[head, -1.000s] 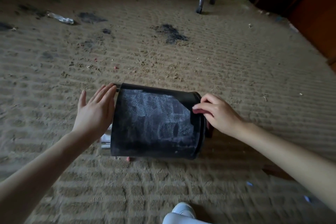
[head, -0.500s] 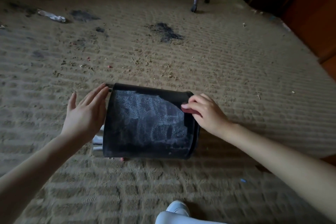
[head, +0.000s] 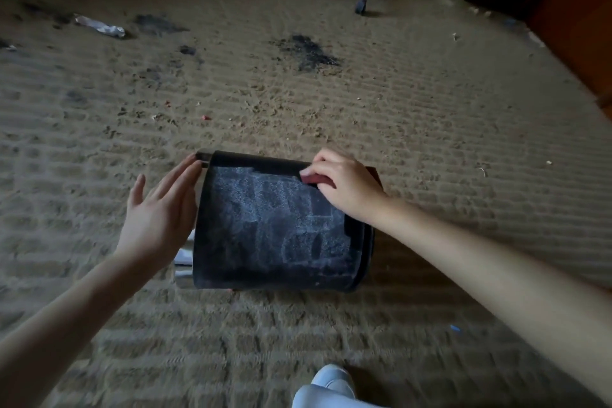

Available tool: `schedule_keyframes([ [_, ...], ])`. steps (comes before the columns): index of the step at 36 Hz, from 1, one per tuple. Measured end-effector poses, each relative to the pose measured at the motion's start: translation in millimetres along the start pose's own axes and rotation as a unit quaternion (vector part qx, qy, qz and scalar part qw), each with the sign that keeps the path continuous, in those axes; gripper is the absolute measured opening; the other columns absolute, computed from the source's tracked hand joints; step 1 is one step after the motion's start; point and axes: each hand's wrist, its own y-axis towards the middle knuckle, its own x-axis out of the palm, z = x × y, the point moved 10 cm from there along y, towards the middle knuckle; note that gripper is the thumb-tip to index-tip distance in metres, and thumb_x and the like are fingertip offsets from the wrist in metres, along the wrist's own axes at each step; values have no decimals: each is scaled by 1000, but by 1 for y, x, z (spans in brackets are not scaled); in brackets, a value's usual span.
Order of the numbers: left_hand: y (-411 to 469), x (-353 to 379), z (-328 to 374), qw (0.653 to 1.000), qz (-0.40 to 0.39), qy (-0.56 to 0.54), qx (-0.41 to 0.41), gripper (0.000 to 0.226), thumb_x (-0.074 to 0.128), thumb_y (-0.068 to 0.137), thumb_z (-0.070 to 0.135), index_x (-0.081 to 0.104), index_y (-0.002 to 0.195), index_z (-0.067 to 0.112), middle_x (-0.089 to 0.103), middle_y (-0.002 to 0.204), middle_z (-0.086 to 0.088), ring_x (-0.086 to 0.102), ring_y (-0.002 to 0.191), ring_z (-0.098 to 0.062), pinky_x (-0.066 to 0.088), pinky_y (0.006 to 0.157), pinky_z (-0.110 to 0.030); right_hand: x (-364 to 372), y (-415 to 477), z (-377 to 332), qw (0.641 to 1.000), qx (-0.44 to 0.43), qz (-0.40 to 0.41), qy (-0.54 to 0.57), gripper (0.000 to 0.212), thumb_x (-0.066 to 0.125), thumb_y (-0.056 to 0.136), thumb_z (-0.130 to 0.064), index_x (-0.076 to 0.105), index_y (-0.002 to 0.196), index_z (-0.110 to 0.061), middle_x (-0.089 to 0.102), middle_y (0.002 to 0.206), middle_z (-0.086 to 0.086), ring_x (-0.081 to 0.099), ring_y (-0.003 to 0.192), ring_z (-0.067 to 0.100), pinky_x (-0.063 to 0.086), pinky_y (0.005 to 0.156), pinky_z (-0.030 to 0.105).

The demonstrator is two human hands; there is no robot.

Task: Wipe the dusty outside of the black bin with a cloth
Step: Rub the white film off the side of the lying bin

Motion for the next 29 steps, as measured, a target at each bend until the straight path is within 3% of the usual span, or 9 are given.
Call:
schedule_keyframes([
  [2, -1, 0, 0, 1000, 2, -4, 3, 51, 20, 96, 32, 41, 139, 14, 37, 147, 3, 47, 125, -18, 16, 111, -53, -8, -25, 3, 1000, -24, -3, -15, 28, 57, 79, 5, 72, 99, -7, 58, 87, 7, 54, 85, 21, 44, 74, 29],
  [9, 0, 0, 0, 1000, 1, -2, -2, 51, 21, 95, 32, 42, 137, 13, 40, 145, 1, 51, 123, -20, 18, 110, -54, -24, -83, 14, 991, -92, -33, -93, 19, 60, 83, -5, 73, 96, -10, 61, 90, 7, 53, 82, 22, 49, 72, 34],
  [13, -1, 0, 0, 1000, 3, -3, -4, 51, 20, 95, 32, 42, 138, 14, 39, 146, 3, 46, 125, -17, 17, 110, -52, -36, -48, 8, 999, -33, 17, -29, 21, 58, 83, 3, 73, 95, -7, 59, 89, 6, 53, 83, 14, 47, 74, 27],
  [16, -1, 0, 1, 1000, 1, 6, -1, 51, 20, 96, 32, 41, 138, 15, 38, 146, 3, 45, 126, -18, 18, 109, -53, -32, -7, -7, 999, -17, 40, -5, 20, 60, 83, 4, 73, 95, -6, 60, 91, 7, 54, 84, 16, 48, 73, 31],
  [21, 1, -1, 1, 1000, -15, 21, 0, 52, 18, 96, 34, 40, 139, 15, 38, 147, 2, 47, 126, -19, 17, 110, -53, 11, 23, -18, 998, -8, -56, -14, 31, 50, 85, 6, 69, 104, -9, 58, 101, 8, 50, 101, 24, 42, 89, 41],
  [24, -2, -3, 3, 999, -14, 34, 13, 50, 20, 97, 32, 41, 139, 14, 39, 146, 1, 50, 124, -22, 18, 110, -54, 5, -4, -9, 998, -35, -59, -12, 31, 54, 82, 8, 71, 103, -9, 59, 97, 8, 52, 95, 25, 45, 85, 38],
  [29, 0, -1, 3, 999, -22, 36, 9, 50, 21, 96, 32, 42, 138, 13, 40, 146, 0, 49, 125, -22, 16, 111, -53, -21, -77, 14, 992, -85, -51, -83, 20, 65, 83, -5, 73, 100, -12, 61, 90, 5, 53, 84, 22, 46, 76, 31],
])
